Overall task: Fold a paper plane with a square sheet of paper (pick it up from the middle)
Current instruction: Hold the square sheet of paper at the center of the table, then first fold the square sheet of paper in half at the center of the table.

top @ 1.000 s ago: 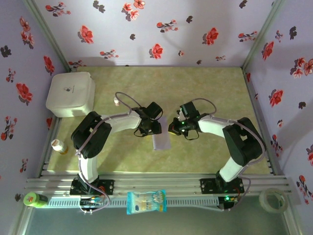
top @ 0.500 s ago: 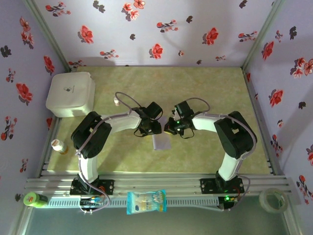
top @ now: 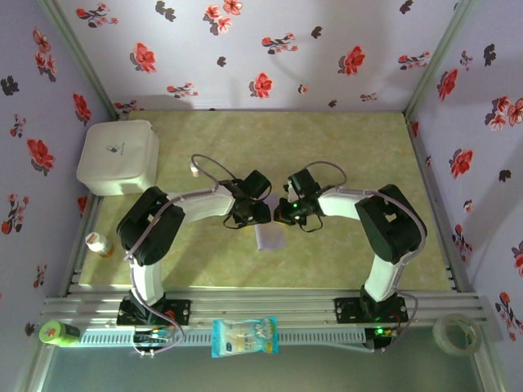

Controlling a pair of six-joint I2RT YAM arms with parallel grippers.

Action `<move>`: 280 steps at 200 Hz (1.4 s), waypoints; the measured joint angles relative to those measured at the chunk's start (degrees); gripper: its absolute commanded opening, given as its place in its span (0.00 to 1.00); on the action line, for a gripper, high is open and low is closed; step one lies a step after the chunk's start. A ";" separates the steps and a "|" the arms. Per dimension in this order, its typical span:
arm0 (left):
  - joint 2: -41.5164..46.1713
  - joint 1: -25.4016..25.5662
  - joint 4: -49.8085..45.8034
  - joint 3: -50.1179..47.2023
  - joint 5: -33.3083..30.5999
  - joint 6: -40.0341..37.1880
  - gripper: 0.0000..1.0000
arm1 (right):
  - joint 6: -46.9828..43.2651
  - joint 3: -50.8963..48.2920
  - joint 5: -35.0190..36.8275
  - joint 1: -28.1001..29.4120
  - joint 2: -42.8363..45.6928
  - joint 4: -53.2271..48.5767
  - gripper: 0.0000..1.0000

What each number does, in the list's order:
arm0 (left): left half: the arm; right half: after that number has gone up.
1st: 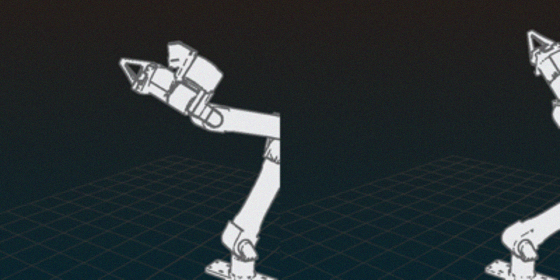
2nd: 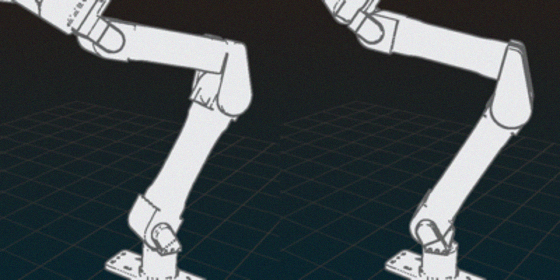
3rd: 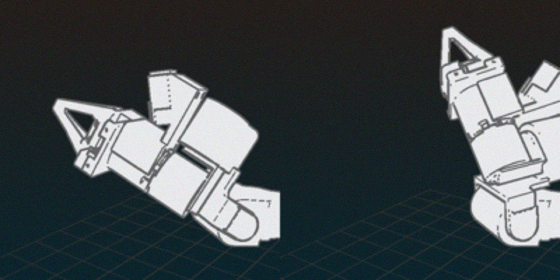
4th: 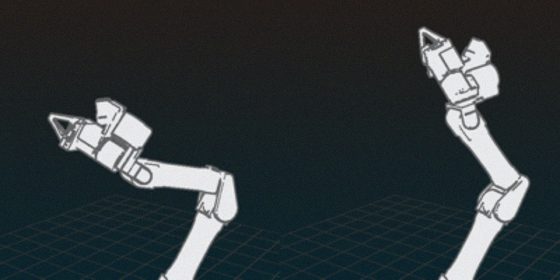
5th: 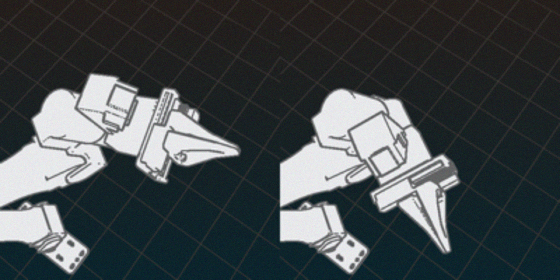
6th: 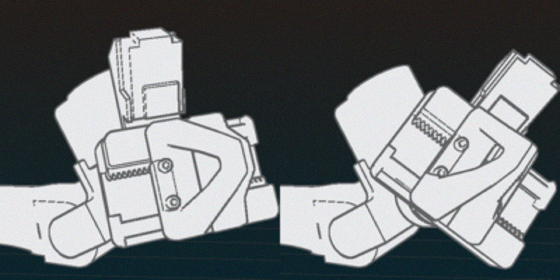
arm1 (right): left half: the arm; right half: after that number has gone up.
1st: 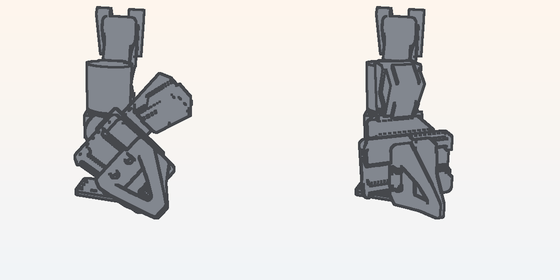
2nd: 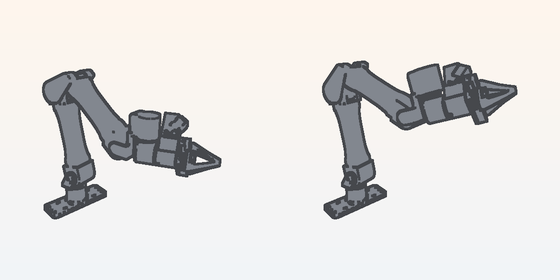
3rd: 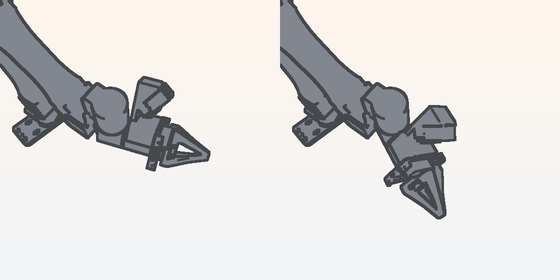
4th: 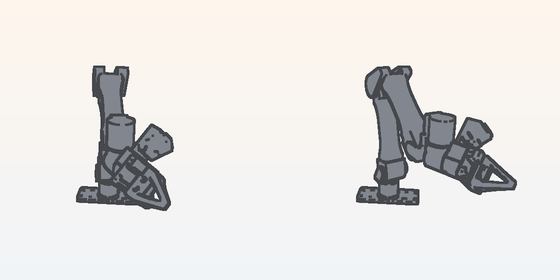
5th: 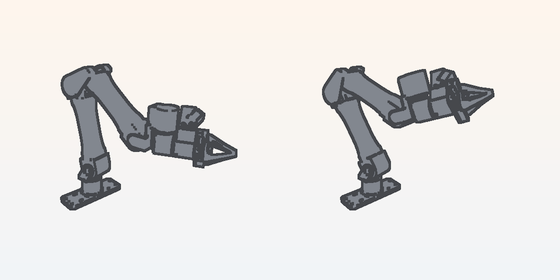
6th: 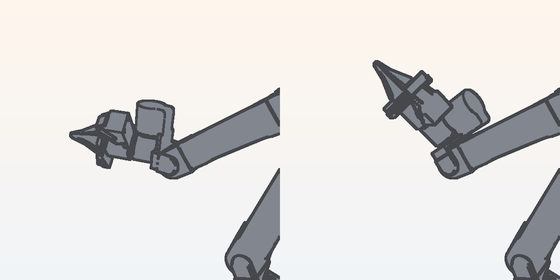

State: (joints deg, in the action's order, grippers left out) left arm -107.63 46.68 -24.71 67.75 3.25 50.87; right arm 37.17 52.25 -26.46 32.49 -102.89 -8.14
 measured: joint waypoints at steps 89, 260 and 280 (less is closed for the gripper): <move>16.59 -4.33 21.51 -15.56 5.77 4.96 0.23 | -6.75 5.31 3.39 0.42 -1.53 -8.68 0.00; 5.55 -4.70 47.25 -27.63 16.24 11.80 0.00 | -6.56 5.05 3.61 0.42 -1.42 -8.46 0.00; 5.53 -4.70 48.48 -28.24 16.22 11.80 0.00 | -6.51 5.01 3.72 0.42 -1.38 -8.44 0.00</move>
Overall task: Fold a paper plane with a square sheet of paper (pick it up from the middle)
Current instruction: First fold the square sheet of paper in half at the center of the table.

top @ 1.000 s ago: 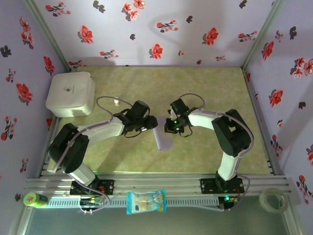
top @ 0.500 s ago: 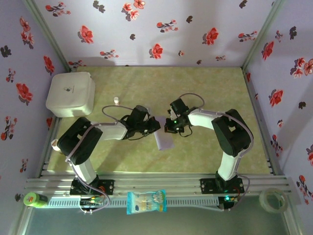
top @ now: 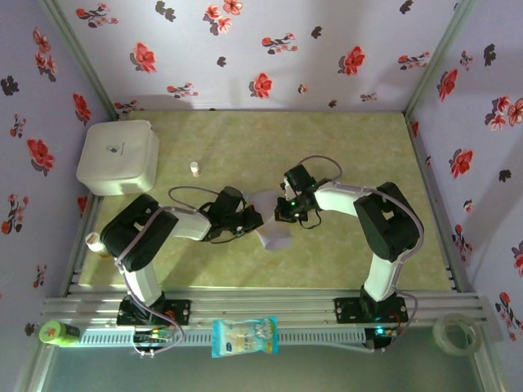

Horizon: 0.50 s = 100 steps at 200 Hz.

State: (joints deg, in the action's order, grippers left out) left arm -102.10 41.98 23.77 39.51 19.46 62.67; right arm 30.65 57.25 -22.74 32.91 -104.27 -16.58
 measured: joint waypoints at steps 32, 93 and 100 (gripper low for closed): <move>0.26 0.00 -0.28 0.02 -0.35 -0.04 0.03 | 0.63 -0.26 0.07 0.04 0.17 0.26 0.00; 4.76 0.33 -13.20 5.68 -1.38 -0.13 0.04 | 1.09 -0.37 0.59 0.04 0.44 0.20 0.00; 4.96 0.52 -13.46 6.27 -1.36 0.00 0.04 | 1.20 -0.37 0.59 0.04 0.44 0.20 0.00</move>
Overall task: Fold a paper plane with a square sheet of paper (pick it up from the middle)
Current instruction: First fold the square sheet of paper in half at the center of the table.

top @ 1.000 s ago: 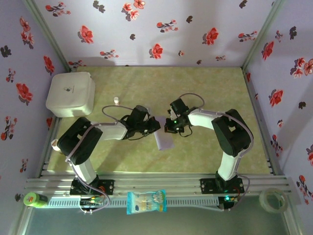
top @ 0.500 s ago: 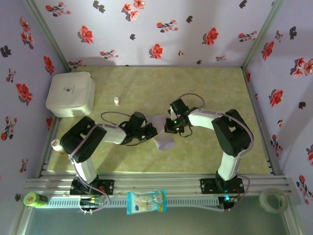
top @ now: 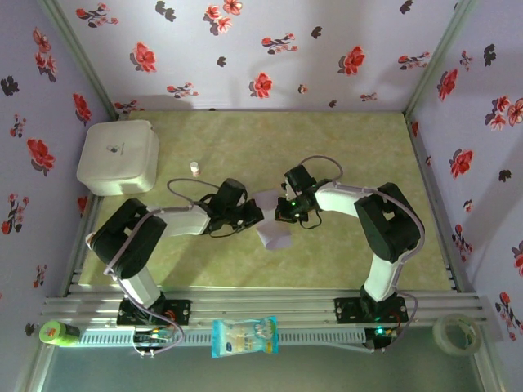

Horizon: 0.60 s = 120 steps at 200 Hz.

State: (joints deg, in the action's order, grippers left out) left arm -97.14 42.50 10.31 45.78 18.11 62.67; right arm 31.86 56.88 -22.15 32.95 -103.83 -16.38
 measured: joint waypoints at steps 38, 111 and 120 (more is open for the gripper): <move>-1.11 1.99 -0.48 0.76 0.66 0.90 0.04 | 0.26 -0.22 0.11 0.00 0.13 0.09 0.00; -2.08 2.78 2.12 -4.37 -0.11 1.46 0.06 | 0.26 -0.70 0.39 0.00 0.48 0.50 0.00; -1.81 2.78 3.65 -5.40 -0.13 1.49 0.07 | 0.26 -0.70 0.39 0.00 0.48 0.52 0.00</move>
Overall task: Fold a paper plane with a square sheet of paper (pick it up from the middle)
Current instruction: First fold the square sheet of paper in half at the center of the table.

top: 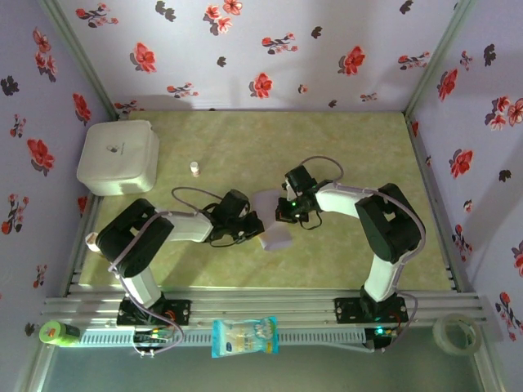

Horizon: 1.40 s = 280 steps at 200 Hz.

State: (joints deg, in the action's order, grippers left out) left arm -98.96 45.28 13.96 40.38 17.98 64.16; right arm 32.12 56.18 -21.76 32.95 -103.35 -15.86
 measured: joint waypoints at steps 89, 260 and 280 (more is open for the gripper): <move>5.95 0.17 1.57 -2.08 0.50 -0.31 0.12 | 0.02 -0.02 0.17 0.00 0.07 0.00 0.00; 4.50 3.28 9.01 -8.63 3.06 1.51 0.11 | 1.09 -0.98 1.25 0.00 0.92 0.52 0.00; 4.85 3.74 7.15 -6.56 3.06 1.53 0.10 | 1.11 -0.98 1.25 0.00 0.92 0.52 0.00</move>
State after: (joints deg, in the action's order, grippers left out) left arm -94.11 49.01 21.10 33.82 21.04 65.69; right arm 33.23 55.20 -20.51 32.95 -102.43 -15.33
